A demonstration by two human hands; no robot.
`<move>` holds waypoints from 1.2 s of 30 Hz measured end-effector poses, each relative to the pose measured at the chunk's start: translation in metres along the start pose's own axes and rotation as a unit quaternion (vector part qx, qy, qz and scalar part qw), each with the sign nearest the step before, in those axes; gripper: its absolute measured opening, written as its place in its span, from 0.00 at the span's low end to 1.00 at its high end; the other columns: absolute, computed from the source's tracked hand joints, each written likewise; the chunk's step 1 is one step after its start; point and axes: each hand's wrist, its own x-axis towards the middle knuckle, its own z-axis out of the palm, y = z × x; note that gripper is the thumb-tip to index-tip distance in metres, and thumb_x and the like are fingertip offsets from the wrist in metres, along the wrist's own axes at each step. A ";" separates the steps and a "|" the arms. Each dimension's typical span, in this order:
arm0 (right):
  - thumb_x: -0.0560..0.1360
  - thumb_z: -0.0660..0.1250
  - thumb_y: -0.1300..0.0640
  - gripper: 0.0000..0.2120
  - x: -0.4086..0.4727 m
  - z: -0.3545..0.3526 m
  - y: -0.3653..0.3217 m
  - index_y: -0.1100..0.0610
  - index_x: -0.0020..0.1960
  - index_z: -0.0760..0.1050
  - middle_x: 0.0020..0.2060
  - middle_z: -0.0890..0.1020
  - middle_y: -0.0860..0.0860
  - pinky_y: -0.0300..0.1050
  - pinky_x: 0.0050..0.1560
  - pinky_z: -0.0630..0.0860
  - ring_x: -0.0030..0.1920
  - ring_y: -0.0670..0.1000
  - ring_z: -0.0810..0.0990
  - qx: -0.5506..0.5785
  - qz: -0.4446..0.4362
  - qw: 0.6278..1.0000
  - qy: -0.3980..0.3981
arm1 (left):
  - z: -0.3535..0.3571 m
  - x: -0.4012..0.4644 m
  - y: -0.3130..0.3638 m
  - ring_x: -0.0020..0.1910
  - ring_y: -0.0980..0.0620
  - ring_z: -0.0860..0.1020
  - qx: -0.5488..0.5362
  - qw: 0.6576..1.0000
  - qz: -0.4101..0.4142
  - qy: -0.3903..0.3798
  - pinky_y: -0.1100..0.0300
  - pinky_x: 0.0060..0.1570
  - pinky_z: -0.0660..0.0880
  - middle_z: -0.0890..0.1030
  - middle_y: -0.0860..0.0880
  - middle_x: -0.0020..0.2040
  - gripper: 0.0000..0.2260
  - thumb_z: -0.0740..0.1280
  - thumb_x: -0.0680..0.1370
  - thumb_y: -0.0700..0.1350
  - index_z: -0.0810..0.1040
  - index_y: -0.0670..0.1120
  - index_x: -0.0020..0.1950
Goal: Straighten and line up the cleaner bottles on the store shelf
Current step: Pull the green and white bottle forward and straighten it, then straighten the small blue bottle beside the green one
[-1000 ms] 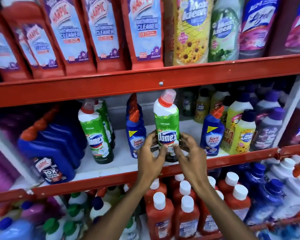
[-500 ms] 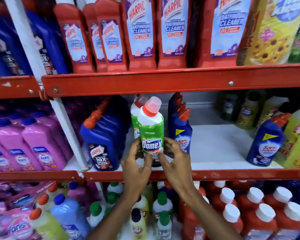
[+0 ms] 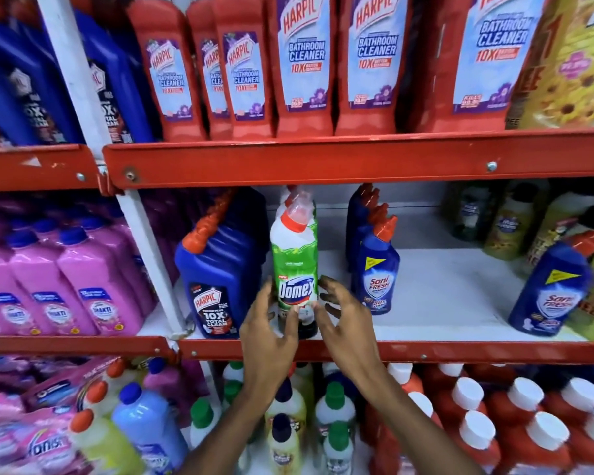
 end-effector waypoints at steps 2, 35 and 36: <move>0.79 0.64 0.53 0.23 -0.007 -0.012 0.003 0.52 0.73 0.68 0.66 0.75 0.43 0.42 0.65 0.75 0.64 0.43 0.76 -0.048 -0.022 0.999 0.013 | 0.003 -0.007 0.007 0.73 0.56 0.70 0.010 0.998 0.033 0.044 0.65 0.71 0.68 0.71 0.49 0.75 0.27 0.68 0.79 0.50 0.68 0.49 0.76; 0.77 0.63 0.65 0.14 -0.020 -0.288 0.132 0.59 0.63 0.73 0.54 0.84 0.56 0.38 0.49 0.78 0.52 0.55 0.83 -0.137 0.107 0.964 0.201 | 0.281 -0.048 0.171 0.56 0.55 0.82 -0.157 0.936 -0.023 -0.314 0.56 0.59 0.82 0.83 0.48 0.62 0.25 0.72 0.77 0.36 0.71 0.48 0.72; 0.77 0.64 0.65 0.15 -0.020 -0.285 0.128 0.59 0.63 0.73 0.55 0.84 0.56 0.42 0.51 0.80 0.52 0.55 0.84 -0.134 0.101 0.964 0.204 | 0.278 -0.048 0.171 0.53 0.56 0.82 -0.164 0.942 -0.020 -0.292 0.58 0.56 0.83 0.83 0.50 0.59 0.24 0.72 0.76 0.35 0.72 0.48 0.71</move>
